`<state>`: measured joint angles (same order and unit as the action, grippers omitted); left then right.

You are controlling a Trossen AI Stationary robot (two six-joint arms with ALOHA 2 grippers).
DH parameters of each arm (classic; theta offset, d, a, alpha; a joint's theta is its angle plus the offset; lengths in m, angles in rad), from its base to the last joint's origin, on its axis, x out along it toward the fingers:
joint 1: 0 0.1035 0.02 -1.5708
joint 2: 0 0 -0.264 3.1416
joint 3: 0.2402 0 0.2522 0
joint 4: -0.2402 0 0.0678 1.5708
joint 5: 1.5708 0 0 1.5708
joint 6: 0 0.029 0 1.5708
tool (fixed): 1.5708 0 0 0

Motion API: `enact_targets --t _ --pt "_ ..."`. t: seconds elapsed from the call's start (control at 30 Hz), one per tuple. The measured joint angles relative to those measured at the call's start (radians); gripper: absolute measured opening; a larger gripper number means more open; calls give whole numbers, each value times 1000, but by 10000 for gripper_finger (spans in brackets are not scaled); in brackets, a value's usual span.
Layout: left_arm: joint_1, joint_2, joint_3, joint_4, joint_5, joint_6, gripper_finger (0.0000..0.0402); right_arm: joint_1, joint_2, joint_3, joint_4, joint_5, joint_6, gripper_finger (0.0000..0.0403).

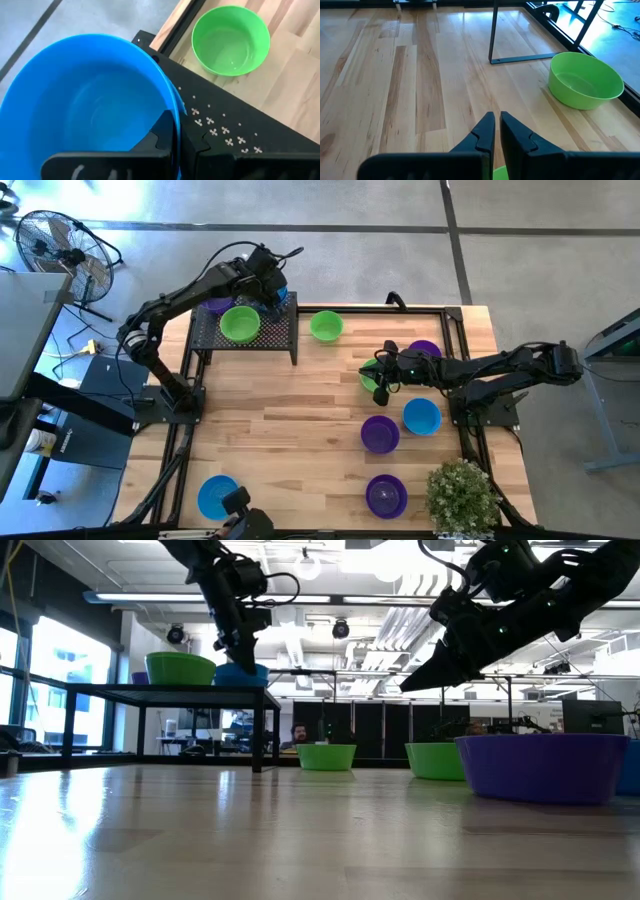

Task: Pick & Place Mini bowls
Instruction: Stack the blue bowl on top of the blue bowl on the shelf, then stack the purple bowl on top of the purple bowl on the shelf

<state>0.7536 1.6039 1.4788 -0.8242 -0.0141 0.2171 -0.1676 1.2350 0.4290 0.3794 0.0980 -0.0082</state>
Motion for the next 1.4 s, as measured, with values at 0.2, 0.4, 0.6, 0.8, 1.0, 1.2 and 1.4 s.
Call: enact_targets --t 0.2,0.4,0.6,0.8,1.0,1.2,1.4 --pt "0 0 0 -23 -14 -13 14 0 0 0 0 0 0 18" --pt "-1 0 0 -29 -14 -16 53 0 0 0 0 0 0 18" --pt "-1 -6 0 -49 -14 -25 91 0 0 0 0 0 0 17" --pt "-1 -25 0 -54 4 -35 107 0 0 0 0 0 0 16" --pt "-2 -25 42 -91 5 -36 108 0 0 0 0 0 0 16" --pt "-1 -26 96 -137 5 -39 108 0 0 0 0 0 0 16" --pt "-1 -26 99 -176 5 -37 109 0 0 0 0 0 0 16"
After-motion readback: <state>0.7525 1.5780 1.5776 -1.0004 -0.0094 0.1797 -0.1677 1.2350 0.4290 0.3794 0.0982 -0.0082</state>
